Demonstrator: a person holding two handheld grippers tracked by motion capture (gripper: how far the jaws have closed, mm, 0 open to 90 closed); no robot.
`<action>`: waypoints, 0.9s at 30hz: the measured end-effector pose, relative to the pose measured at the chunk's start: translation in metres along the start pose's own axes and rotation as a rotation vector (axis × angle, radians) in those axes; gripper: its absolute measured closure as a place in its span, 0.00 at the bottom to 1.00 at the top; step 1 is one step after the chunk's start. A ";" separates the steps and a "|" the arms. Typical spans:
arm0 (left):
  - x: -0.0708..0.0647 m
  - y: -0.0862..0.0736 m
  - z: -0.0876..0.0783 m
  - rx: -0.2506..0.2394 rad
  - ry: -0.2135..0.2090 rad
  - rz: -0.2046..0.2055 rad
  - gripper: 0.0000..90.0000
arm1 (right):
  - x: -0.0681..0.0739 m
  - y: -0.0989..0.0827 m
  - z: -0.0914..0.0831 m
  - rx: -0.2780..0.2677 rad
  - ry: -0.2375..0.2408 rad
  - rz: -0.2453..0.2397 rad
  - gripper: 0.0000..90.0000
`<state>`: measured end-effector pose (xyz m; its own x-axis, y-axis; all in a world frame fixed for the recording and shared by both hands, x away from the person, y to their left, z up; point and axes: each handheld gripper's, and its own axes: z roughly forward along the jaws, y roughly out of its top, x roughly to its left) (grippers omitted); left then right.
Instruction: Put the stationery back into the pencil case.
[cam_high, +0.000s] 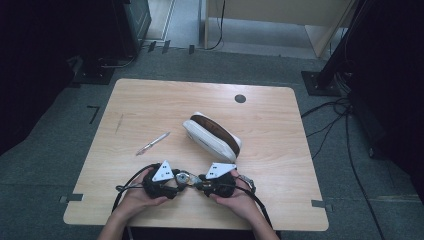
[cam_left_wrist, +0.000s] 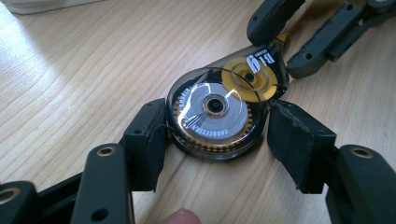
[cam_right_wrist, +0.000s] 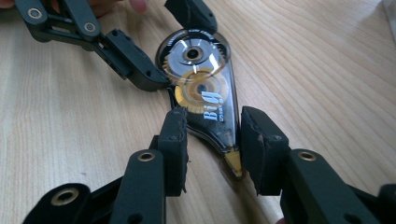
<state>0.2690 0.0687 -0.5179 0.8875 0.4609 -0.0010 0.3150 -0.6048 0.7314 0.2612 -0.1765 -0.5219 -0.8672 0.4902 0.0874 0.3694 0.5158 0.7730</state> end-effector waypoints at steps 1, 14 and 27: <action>0.000 0.000 0.000 -0.002 -0.003 -0.003 0.45 | 0.000 0.000 0.000 0.000 -0.002 -0.001 0.70; 0.002 -0.001 -0.001 -0.018 -0.023 -0.022 0.46 | 0.002 0.000 0.001 0.005 -0.013 -0.013 0.67; -0.001 0.000 0.001 0.010 -0.002 -0.001 0.36 | 0.002 -0.001 -0.002 -0.003 0.014 -0.002 0.86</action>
<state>0.2689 0.0678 -0.5181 0.8879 0.4600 -0.0036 0.3195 -0.6109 0.7244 0.2579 -0.1775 -0.5215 -0.8727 0.4790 0.0945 0.3663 0.5145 0.7753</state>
